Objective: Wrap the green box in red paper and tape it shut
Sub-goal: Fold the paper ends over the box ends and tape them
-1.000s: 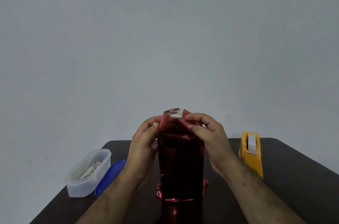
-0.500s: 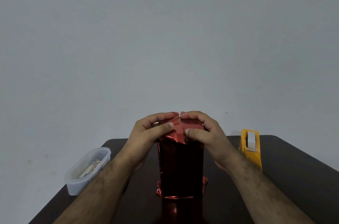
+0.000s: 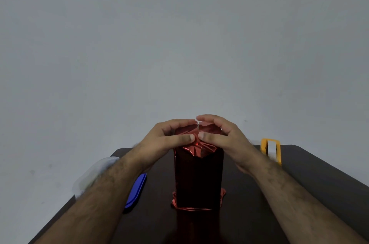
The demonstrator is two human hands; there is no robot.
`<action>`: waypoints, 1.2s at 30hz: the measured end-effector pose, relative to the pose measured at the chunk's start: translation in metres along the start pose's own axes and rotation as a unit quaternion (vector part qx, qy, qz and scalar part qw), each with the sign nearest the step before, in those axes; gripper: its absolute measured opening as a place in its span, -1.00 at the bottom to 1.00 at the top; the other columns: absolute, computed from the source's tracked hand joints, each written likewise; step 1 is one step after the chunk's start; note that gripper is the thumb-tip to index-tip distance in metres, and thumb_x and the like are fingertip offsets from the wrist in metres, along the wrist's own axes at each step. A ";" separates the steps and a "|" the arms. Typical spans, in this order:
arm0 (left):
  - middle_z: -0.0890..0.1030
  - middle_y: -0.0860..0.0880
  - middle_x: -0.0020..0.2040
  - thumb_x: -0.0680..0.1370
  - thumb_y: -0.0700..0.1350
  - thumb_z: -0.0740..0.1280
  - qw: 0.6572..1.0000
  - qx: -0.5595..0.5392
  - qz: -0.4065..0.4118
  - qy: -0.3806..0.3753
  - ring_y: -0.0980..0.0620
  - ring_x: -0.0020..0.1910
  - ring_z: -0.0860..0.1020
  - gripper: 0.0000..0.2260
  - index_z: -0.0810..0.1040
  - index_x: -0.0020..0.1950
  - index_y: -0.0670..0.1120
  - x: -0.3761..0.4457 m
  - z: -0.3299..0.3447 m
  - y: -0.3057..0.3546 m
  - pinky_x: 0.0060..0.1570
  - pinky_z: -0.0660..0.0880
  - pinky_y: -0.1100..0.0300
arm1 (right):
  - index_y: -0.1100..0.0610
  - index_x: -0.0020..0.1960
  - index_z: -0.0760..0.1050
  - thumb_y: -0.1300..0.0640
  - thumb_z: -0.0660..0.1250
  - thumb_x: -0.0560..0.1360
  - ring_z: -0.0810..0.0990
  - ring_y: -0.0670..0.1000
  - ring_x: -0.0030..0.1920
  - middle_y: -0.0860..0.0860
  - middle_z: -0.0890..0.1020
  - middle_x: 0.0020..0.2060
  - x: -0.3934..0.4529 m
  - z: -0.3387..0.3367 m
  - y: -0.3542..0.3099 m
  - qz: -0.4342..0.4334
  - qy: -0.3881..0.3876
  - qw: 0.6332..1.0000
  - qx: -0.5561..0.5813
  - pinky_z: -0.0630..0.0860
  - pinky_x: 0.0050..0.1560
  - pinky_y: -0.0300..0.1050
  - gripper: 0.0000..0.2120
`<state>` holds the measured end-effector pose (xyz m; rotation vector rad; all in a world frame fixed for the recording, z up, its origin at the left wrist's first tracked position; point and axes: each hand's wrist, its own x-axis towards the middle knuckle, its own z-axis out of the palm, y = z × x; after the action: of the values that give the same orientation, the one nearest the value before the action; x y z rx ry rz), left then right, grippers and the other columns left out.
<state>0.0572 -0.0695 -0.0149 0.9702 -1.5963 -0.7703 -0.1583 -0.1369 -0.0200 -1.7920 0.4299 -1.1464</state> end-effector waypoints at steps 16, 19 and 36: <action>0.61 0.11 0.41 0.34 0.12 0.62 0.995 0.095 0.007 -0.024 0.15 0.42 0.54 -0.29 0.57 0.49 0.14 0.004 -0.014 0.003 0.46 0.48 0.00 | -0.10 0.24 0.70 -0.02 0.60 0.35 0.64 -0.09 0.25 -0.09 0.65 0.24 0.008 -0.013 -0.003 -0.021 -0.058 0.993 -0.098 0.62 0.26 -0.07 -0.55; 0.60 0.10 0.42 0.46 0.10 0.54 0.996 0.054 0.061 0.039 0.13 0.44 0.53 -0.42 0.56 0.49 0.12 0.000 -0.006 -0.002 0.38 0.51 0.10 | -0.09 0.24 0.70 0.00 0.61 0.34 0.65 -0.03 0.23 -0.05 0.66 0.22 0.008 -0.012 -0.003 -0.024 -0.054 0.993 -0.099 0.63 0.27 0.02 -0.55; 0.63 0.10 0.32 0.48 -0.14 0.61 0.992 0.091 0.048 0.066 0.20 0.34 0.57 -0.70 0.78 0.19 0.08 -0.005 0.000 0.008 0.29 0.56 0.16 | -0.26 0.29 0.58 -0.23 0.59 0.33 0.63 0.07 0.26 -0.14 0.54 0.36 0.003 -0.006 0.013 -0.045 0.092 0.989 -0.109 0.71 0.13 0.11 -0.45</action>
<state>0.0557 -0.0616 -0.0097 1.0439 -1.6055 -0.4895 -0.1593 -0.1487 -0.0290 -1.9157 0.6084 -1.3796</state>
